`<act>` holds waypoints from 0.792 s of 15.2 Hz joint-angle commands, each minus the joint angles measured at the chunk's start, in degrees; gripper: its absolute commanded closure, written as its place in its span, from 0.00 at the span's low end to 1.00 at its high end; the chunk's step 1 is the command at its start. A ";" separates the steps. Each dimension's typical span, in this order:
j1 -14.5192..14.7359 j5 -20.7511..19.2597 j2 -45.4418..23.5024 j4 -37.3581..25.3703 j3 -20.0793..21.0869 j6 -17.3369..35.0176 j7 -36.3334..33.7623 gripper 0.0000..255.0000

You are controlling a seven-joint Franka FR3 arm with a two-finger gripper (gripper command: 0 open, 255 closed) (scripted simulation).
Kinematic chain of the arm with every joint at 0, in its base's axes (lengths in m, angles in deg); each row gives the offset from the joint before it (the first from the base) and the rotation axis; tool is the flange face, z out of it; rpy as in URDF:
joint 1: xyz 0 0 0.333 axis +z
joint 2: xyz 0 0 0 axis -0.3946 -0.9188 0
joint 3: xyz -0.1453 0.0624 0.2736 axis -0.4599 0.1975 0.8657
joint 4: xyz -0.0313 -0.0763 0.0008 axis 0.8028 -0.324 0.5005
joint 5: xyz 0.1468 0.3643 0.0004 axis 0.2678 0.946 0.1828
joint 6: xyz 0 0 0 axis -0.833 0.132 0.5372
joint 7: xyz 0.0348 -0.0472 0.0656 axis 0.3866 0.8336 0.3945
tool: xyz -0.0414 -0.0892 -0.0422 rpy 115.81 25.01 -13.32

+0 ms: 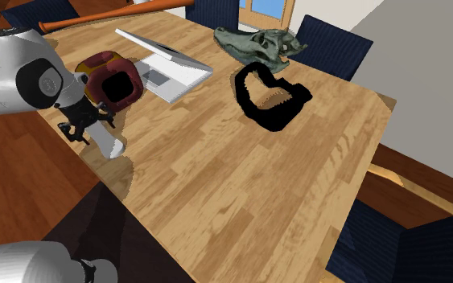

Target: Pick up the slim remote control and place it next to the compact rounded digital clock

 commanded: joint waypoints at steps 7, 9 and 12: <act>0.10 0.14 4.83 -3.62 0.22 -8.45 0.01 0.00; 0.10 0.14 4.83 -3.62 0.22 -8.45 0.01 0.00; 0.10 0.13 4.82 -3.62 0.22 -8.44 0.01 0.00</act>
